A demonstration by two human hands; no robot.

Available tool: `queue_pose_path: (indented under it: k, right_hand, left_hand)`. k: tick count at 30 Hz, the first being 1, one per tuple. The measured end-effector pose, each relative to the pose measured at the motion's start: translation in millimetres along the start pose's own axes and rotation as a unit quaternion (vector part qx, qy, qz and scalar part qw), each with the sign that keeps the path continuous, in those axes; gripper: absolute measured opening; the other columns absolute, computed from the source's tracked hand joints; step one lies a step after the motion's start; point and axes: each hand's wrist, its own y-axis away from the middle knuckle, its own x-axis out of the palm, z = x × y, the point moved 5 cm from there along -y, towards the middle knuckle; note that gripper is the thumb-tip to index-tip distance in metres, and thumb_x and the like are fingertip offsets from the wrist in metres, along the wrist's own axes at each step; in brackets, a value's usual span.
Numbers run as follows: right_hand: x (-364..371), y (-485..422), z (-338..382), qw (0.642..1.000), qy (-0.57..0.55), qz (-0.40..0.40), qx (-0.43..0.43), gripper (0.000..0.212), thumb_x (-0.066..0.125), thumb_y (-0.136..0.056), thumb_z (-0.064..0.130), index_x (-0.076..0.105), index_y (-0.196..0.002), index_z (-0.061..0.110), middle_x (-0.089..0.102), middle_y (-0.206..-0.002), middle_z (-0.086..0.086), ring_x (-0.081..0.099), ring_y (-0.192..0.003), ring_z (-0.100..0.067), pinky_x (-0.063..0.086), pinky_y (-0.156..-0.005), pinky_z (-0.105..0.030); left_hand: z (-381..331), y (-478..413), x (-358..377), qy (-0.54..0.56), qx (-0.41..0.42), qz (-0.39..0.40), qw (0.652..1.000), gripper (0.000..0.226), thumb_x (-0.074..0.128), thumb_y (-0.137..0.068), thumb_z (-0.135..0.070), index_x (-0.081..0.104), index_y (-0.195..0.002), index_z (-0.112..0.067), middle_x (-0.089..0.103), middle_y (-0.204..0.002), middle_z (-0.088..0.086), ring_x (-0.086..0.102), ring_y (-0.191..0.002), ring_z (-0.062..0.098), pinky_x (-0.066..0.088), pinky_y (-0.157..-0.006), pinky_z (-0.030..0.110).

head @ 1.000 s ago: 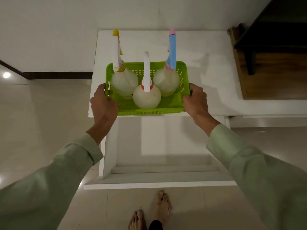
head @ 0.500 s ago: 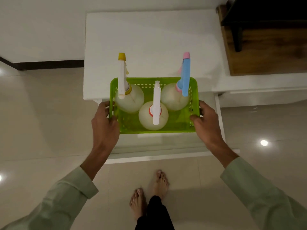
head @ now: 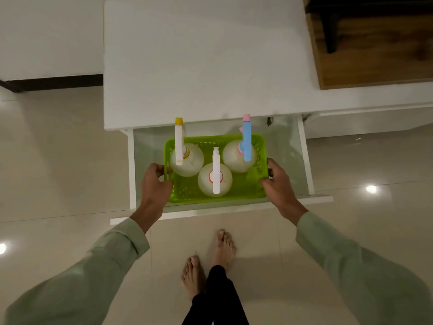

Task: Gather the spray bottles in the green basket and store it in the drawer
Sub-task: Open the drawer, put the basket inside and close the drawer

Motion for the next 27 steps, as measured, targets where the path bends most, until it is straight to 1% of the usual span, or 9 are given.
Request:
queue_pose_path:
  k: [2, 8, 12, 14, 16, 19, 22, 25, 27]
  right_hand:
    - [3, -11, -7, 1.0, 0.0, 0.013, 0.013, 0.055, 0.047, -0.081, -0.015, 0.06, -0.126, 0.014, 0.07, -0.094, -0.009, 0.066, -0.087, -0.034, 0.057, -0.069, -0.046]
    - [21, -51, -33, 0.996, 0.032, 0.061, 0.058, 0.042, 0.051, -0.088, -0.008, 0.06, -0.122, 0.014, 0.07, -0.106, -0.019, 0.067, -0.099, -0.038, 0.06, -0.078, -0.053]
    - [34, -74, -50, 0.992, 0.043, 0.074, 0.09, 0.034, 0.052, -0.088, -0.001, 0.058, -0.116, 0.017, 0.07, -0.099, -0.018, 0.067, -0.091, -0.037, 0.059, -0.071, -0.043]
    - [41, -83, -58, 0.99, 0.056, 0.078, 0.101, 0.034, 0.05, -0.087, 0.0, 0.057, -0.116, 0.018, 0.068, -0.09, -0.013, 0.065, -0.083, -0.034, 0.052, -0.063, -0.034]
    - [47, -91, -68, 0.988, 0.064, 0.084, 0.112, 0.035, 0.047, -0.087, -0.001, 0.056, -0.115, 0.018, 0.065, -0.083, -0.01, 0.063, -0.078, -0.031, 0.05, -0.06, -0.031]
    - [56, -100, -84, 0.984, 0.078, 0.091, 0.129, 0.041, 0.045, -0.088, -0.004, 0.053, -0.124, 0.014, 0.065, -0.091, -0.018, 0.062, -0.082, -0.032, 0.052, -0.066, -0.039]
    - [63, -103, -93, 0.982, 0.081, 0.094, 0.139, 0.036, 0.045, -0.091, 0.0, 0.052, -0.123, 0.015, 0.064, -0.093, -0.015, 0.061, -0.08, -0.032, 0.05, -0.063, -0.034]
    - [68, -104, -98, 0.98, 0.085, 0.104, 0.146, 0.03, 0.045, -0.094, 0.005, 0.051, -0.123, 0.013, 0.064, -0.095, -0.015, 0.062, -0.082, -0.032, 0.052, -0.068, -0.038]
    - [70, -107, -100, 0.979, 0.086, 0.109, 0.15, 0.032, 0.044, -0.094, 0.003, 0.049, -0.125, 0.012, 0.063, -0.092, -0.013, 0.061, -0.079, -0.031, 0.052, -0.065, -0.037]
  left_hand:
    - [8, -13, 9, 0.0, -0.022, 0.01, 1.0, 0.032, 0.059, -0.078, 0.013, 0.055, -0.096, -0.013, 0.06, -0.101, 0.004, 0.056, -0.091, 0.023, 0.05, -0.069, 0.034]
    - [28, -49, 33, -0.01, -0.066, 0.011, 0.998, 0.032, 0.06, -0.075, 0.015, 0.057, -0.094, -0.01, 0.058, -0.097, 0.011, 0.054, -0.086, 0.023, 0.046, -0.053, 0.026]
    - [47, -69, 53, -0.007, -0.096, 0.015, 0.995, 0.031, 0.057, -0.077, 0.019, 0.054, -0.096, -0.006, 0.054, -0.086, 0.009, 0.05, -0.064, 0.014, 0.048, -0.043, 0.021]
    - [60, -80, 63, -0.011, -0.112, 0.005, 0.994, 0.03, 0.055, -0.08, 0.019, 0.054, -0.096, -0.006, 0.054, -0.084, 0.009, 0.048, -0.061, 0.011, 0.047, -0.047, 0.025]
    - [73, -88, 71, -0.008, -0.128, 0.0, 0.992, 0.027, 0.056, -0.082, 0.017, 0.055, -0.096, -0.006, 0.055, -0.078, 0.007, 0.048, -0.06, 0.013, 0.048, -0.044, 0.023]
    - [92, -98, 81, 0.002, -0.15, 0.0, 0.989, 0.024, 0.059, -0.083, 0.013, 0.056, -0.097, -0.005, 0.057, -0.079, 0.009, 0.054, -0.065, 0.022, 0.05, -0.053, 0.03]
    - [107, -106, 85, -0.005, -0.163, 0.003, 0.987, 0.025, 0.061, -0.081, 0.014, 0.056, -0.095, -0.006, 0.059, -0.081, 0.011, 0.056, -0.066, 0.025, 0.053, -0.058, 0.034]
    - [119, -110, 88, -0.015, -0.174, 0.011, 0.985, 0.024, 0.06, -0.082, 0.013, 0.057, -0.096, -0.007, 0.062, -0.093, 0.017, 0.061, -0.079, 0.03, 0.057, -0.075, 0.045]
    - [122, -113, 90, -0.024, -0.173, 0.013, 0.984, 0.026, 0.059, -0.081, 0.014, 0.057, -0.096, -0.007, 0.062, -0.095, 0.018, 0.061, -0.083, 0.03, 0.057, -0.078, 0.046]
